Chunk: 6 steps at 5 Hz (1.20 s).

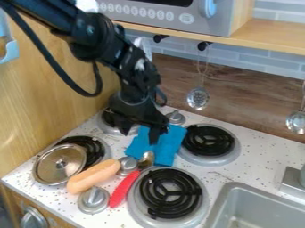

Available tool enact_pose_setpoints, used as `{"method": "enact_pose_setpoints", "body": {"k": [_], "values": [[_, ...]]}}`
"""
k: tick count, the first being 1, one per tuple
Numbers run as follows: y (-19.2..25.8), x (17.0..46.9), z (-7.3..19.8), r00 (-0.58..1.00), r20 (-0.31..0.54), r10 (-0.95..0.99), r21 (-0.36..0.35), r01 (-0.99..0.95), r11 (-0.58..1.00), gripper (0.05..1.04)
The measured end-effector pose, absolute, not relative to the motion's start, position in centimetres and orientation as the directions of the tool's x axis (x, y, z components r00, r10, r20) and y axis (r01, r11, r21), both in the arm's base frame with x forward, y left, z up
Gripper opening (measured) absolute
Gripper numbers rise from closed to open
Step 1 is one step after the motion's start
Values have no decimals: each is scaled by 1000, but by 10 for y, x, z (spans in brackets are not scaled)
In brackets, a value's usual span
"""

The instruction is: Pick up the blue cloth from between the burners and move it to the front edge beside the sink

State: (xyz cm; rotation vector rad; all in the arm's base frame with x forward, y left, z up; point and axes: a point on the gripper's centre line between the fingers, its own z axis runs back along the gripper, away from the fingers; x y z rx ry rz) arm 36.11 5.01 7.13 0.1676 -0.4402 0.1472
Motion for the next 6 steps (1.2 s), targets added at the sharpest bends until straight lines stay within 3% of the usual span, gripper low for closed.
{"method": "enact_pose_setpoints", "body": {"k": [3,6], "values": [[76,412,53,842,495,215,136,-320,938,989],[89,426,35,842,475,256,149,-364,920,989]]}}
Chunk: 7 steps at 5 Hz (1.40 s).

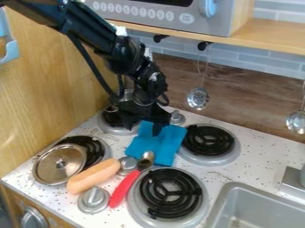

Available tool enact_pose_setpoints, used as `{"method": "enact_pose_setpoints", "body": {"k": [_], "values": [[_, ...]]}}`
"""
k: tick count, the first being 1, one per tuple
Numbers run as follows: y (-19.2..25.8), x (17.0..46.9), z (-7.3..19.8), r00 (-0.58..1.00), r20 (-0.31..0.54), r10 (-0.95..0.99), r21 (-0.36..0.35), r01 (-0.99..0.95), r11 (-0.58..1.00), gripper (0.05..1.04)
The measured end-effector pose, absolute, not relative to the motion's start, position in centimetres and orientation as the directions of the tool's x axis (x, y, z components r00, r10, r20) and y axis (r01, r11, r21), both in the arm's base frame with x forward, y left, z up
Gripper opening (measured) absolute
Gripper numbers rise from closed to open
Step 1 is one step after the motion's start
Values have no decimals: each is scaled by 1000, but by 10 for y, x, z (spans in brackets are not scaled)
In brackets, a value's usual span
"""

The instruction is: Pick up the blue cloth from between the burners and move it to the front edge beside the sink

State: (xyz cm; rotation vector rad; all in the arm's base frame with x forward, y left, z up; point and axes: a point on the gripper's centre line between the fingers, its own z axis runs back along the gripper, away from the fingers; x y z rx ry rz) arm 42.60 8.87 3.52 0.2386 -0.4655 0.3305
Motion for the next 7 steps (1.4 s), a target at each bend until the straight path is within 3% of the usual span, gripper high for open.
{"method": "enact_pose_setpoints", "body": {"k": [2,5,6,7], "values": [[90,429,25,832,469,297,137,-401,906,989],[96,429,2,840,432,327,174,-434,884,989],[97,429,-2,841,428,331,174,-436,883,972],[99,429,-3,839,427,337,171,-441,881,879]]}}
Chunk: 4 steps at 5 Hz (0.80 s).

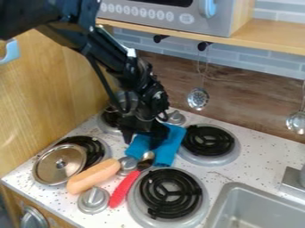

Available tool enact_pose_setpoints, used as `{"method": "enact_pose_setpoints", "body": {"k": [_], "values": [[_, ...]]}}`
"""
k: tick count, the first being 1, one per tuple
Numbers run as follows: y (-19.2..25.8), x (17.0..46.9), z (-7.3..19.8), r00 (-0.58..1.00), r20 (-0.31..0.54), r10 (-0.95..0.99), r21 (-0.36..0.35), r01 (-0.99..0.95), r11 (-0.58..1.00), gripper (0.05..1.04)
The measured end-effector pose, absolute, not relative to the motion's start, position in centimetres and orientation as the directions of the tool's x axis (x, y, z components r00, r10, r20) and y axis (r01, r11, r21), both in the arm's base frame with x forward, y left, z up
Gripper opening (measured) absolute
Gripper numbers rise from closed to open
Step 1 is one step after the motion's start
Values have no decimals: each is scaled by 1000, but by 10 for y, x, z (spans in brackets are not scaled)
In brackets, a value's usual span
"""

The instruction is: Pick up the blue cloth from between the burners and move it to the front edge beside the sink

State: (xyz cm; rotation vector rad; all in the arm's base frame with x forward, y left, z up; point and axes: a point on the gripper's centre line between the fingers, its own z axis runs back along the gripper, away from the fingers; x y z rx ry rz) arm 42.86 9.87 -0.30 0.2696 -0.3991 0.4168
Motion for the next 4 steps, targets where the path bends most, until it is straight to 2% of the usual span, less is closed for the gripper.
{"method": "enact_pose_setpoints", "body": {"k": [2,3,4], "values": [[103,428,-5,825,433,362,145,-461,876,349],[109,426,-7,824,436,362,142,-460,876,167],[109,427,-8,826,453,334,147,-439,886,86]]}}
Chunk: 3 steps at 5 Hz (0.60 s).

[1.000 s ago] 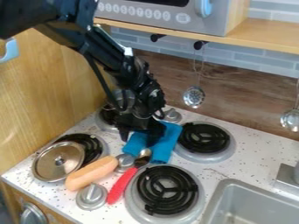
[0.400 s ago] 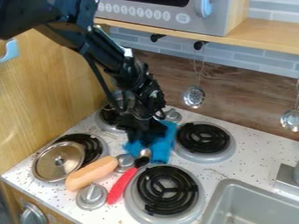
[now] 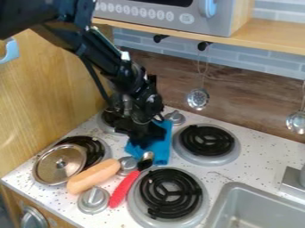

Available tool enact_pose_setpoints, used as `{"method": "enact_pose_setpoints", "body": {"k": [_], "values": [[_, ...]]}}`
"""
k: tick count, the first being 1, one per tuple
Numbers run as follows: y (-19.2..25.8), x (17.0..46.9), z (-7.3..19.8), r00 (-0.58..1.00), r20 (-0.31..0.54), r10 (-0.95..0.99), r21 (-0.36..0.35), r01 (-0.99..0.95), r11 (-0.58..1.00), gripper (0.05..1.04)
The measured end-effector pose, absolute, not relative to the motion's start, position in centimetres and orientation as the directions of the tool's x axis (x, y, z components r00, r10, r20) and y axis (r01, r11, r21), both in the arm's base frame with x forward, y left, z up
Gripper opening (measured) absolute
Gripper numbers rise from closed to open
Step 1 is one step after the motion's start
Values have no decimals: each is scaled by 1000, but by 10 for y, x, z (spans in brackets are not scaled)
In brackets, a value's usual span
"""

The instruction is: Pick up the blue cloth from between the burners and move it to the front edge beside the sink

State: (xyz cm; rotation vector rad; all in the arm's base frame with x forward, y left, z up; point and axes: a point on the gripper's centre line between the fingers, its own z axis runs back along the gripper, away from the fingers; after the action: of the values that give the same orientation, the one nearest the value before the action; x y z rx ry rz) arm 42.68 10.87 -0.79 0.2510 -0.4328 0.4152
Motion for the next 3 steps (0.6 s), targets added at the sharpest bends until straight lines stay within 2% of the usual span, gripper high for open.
{"method": "enact_pose_setpoints", "body": {"k": [1,2,3], "values": [[112,431,2,800,518,304,153,-436,887,82],[117,441,25,730,620,287,134,-459,878,82],[120,448,41,676,678,289,110,-481,870,82]]}}
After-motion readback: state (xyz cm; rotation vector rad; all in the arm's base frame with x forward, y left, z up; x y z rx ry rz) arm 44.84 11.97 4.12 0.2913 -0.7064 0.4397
